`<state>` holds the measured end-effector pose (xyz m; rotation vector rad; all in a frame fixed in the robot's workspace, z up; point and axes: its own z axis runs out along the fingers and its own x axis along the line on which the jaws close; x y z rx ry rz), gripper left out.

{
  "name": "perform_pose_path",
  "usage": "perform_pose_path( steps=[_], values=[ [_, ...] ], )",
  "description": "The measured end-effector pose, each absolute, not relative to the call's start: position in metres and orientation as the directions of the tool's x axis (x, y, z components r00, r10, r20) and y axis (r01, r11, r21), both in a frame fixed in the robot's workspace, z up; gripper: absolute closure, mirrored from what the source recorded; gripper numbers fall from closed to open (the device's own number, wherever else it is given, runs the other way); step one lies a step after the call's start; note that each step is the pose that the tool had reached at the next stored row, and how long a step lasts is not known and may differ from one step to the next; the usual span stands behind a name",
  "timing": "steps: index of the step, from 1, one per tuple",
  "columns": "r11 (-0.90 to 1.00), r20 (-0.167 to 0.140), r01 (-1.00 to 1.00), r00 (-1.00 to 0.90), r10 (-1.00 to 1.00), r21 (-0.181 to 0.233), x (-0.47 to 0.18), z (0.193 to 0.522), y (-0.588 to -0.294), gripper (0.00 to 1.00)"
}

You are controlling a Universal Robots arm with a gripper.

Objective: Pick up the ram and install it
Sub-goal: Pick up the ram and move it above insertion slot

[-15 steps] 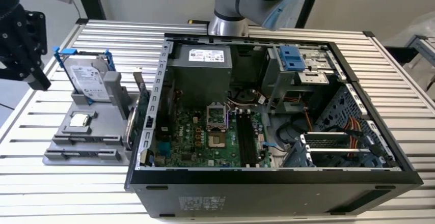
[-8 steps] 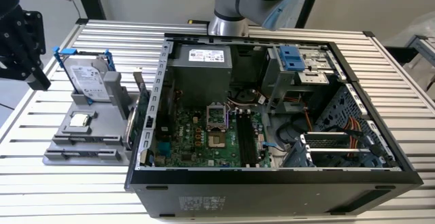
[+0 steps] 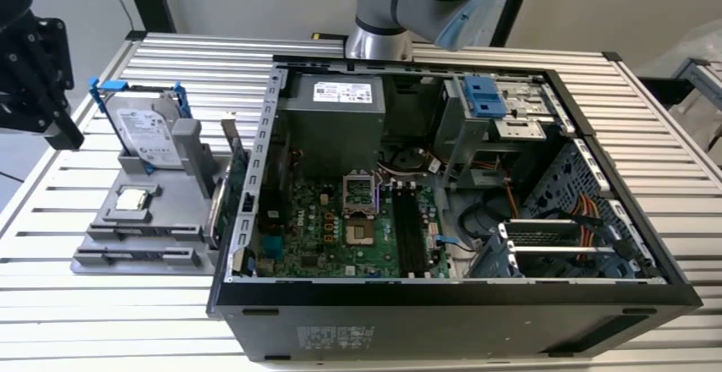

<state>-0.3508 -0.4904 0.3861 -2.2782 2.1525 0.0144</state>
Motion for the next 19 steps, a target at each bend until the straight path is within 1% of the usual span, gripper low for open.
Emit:
perform_pose_path(
  steps=[4,8,19],
  values=[
    [-0.078,-0.014,-0.997,0.078,-0.997,0.001,-0.3508,0.3862,-0.4904,1.00],
    [-0.078,-0.025,-0.997,0.078,-0.997,0.000,-0.3509,0.3861,-0.4903,1.00],
    [-0.036,-0.025,-0.999,0.036,-0.999,0.000,-0.3508,0.3861,-0.4904,1.00]
  ],
)
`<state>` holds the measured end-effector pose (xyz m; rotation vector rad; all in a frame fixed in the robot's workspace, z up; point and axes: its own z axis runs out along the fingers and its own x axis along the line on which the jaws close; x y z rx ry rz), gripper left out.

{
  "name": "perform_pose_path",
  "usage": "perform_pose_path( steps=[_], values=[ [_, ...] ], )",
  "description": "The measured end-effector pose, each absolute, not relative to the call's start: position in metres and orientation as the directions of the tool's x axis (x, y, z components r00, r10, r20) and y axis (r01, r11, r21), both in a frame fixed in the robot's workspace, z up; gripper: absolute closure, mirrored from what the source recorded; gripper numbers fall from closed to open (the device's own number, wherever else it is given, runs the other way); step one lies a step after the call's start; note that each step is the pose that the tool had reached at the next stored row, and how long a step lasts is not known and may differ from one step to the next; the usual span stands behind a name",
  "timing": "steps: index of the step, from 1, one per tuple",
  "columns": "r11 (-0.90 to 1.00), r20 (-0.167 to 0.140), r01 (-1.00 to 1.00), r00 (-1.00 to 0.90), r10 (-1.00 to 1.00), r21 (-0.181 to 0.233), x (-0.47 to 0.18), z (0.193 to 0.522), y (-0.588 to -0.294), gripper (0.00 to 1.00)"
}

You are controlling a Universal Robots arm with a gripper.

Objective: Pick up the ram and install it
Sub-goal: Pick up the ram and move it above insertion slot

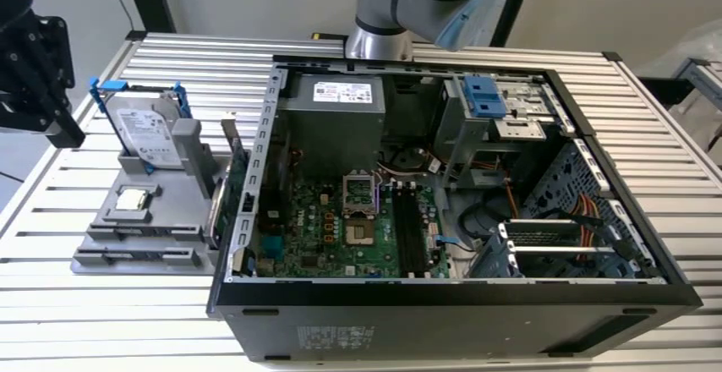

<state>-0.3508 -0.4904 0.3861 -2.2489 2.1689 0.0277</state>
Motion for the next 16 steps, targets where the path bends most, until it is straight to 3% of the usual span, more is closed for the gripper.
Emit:
perform_pose_path(
  steps=[16],
  values=[
    [-0.027,-0.025,-1.000,0.027,-0.999,0.000,-0.3509,0.3861,-0.4904,1.00]
  ],
)
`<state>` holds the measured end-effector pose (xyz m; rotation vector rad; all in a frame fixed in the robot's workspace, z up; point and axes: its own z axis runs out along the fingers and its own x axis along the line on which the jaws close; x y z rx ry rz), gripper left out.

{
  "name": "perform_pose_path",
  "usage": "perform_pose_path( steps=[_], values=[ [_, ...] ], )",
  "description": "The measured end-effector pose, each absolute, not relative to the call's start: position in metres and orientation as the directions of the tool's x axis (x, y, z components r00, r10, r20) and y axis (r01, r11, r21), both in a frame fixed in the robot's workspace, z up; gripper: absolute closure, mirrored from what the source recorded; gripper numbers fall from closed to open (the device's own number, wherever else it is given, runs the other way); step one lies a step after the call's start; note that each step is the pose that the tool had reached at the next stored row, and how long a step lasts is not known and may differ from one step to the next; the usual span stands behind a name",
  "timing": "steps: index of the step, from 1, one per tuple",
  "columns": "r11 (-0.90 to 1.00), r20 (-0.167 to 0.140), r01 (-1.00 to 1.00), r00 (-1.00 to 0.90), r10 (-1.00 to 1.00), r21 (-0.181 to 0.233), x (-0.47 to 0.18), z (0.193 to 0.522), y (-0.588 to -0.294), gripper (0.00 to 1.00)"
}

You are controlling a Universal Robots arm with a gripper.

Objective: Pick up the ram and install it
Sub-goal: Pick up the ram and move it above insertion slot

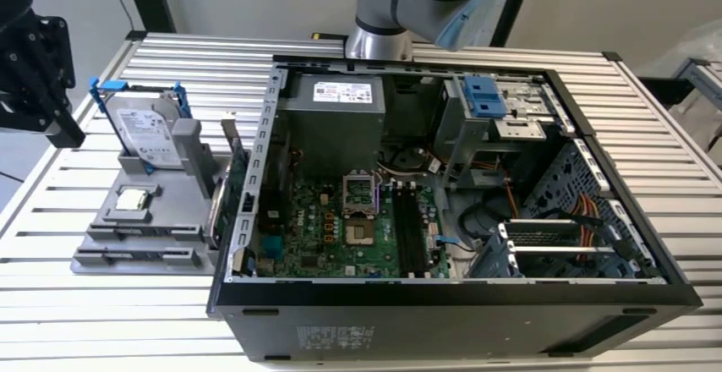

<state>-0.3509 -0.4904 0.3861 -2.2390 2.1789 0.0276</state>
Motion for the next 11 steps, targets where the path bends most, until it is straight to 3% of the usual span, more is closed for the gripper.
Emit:
perform_pose_path(
  steps=[1,2,11],
  values=[
    [-0.027,-0.025,-1.000,0.027,-0.999,0.000,-0.3509,0.3861,-0.4904,1.00],
    [-0.027,-0.025,-1.000,0.027,-0.999,0.000,-0.3509,0.3861,-0.4904,0.00],
    [-0.017,-0.025,-1.000,0.017,-1.000,0.000,-0.3509,0.3860,-0.4904,0.00]
  ],
)
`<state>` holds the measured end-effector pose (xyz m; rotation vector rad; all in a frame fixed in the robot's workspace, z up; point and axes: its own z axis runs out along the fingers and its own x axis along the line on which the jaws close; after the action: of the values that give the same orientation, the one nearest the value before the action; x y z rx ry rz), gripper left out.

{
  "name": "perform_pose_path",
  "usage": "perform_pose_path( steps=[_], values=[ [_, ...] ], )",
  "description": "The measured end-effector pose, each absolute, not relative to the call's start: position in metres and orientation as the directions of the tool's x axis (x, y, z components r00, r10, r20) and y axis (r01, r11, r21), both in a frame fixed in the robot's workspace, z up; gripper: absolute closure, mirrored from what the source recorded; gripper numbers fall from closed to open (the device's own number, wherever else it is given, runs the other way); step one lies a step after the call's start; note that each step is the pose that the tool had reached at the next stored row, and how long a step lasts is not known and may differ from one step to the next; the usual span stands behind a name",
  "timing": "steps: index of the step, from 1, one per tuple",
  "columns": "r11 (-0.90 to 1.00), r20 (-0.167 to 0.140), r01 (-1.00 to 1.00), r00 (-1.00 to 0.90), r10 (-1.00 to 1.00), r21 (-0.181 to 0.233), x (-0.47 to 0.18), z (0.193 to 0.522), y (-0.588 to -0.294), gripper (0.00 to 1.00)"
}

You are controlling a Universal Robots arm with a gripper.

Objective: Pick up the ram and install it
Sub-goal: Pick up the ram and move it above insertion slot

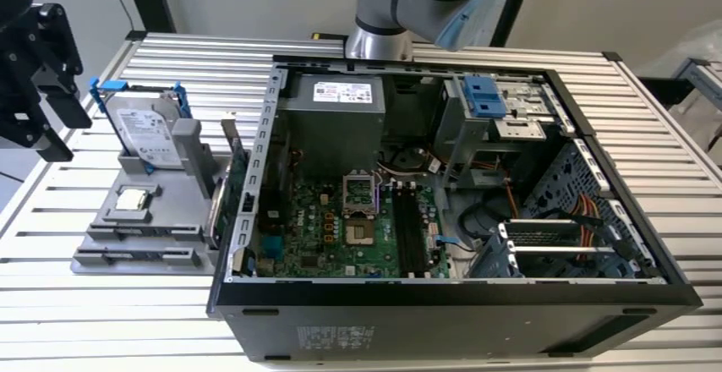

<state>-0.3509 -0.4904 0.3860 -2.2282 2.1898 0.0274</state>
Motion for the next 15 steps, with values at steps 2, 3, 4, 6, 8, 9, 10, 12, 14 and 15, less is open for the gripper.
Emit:
perform_pose_path(
  steps=[2,3,4,6,8,9,10,12,14,15],
  values=[
    [-0.017,-0.025,-1.000,0.017,-1.000,0.000,-0.3509,0.3860,-0.4904,0.00],
    [-0.017,-0.024,-1.000,0.017,-1.000,0.000,-0.3509,0.3859,-0.4904,0.00],
    [-0.017,-0.025,-1.000,0.017,-1.000,0.000,-0.3509,0.3855,-0.4904,0.00],
    [-0.017,-0.025,-1.000,0.017,-1.000,0.000,-0.3509,0.3847,-0.4904,0.00],
    [-0.017,-0.025,-1.000,0.017,-1.000,0.000,-0.3508,0.3837,-0.4904,0.00],
    [-0.017,-0.025,-1.000,0.017,-1.000,0.000,-0.3509,0.3832,-0.4904,0.00],
    [-0.017,-0.025,-1.000,0.017,-1.000,0.000,-0.3509,0.3827,-0.4904,0.00],
    [-0.017,-0.025,-1.000,0.017,-1.000,0.000,-0.3509,0.3815,-0.4904,0.00],
    [-0.017,-0.025,-1.000,0.017,-1.000,0.000,-0.3509,0.3804,-0.4904,0.00],
    [-0.017,-0.025,-1.000,0.017,-1.000,0.000,-0.3509,0.3799,-0.4904,0.00]
  ],
)
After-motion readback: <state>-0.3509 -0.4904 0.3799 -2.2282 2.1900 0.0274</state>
